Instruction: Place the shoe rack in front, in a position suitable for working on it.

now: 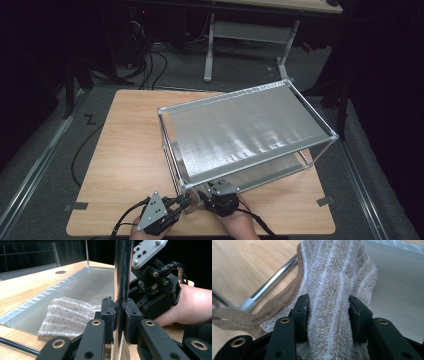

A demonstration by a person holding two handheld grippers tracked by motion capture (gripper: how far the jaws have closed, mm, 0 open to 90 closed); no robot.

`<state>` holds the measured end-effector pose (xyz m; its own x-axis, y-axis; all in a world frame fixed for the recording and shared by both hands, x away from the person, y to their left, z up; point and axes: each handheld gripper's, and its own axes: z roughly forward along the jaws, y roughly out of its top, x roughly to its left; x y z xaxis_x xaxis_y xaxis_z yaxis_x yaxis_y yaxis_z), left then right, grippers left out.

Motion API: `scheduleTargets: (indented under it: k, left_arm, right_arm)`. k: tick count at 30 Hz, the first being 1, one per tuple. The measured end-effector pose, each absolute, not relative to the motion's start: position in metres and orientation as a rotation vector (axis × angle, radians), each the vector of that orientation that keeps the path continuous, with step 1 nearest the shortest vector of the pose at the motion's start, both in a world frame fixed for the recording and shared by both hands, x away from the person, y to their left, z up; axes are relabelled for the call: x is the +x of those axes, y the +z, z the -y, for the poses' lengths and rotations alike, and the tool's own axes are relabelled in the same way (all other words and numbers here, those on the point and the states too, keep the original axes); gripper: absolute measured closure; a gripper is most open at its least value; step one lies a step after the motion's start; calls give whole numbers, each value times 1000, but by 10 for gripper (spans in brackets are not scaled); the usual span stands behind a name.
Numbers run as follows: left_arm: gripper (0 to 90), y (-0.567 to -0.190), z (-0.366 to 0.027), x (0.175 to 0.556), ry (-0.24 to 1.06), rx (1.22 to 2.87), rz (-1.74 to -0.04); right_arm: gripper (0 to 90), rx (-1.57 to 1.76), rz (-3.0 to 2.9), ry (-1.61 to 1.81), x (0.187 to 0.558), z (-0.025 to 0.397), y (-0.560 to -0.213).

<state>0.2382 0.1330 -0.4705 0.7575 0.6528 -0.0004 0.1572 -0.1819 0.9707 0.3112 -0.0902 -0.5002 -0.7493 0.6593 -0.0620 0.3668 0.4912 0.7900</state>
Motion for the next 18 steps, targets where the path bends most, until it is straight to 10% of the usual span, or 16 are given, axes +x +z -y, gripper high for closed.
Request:
scheduleTargets:
  k: [18]
  left_arm:
    - [803, -471, -135, 234, 505, 1731, -628]
  right_arm:
    - [542, 1044, -2224, 1009, 342, 176, -499]
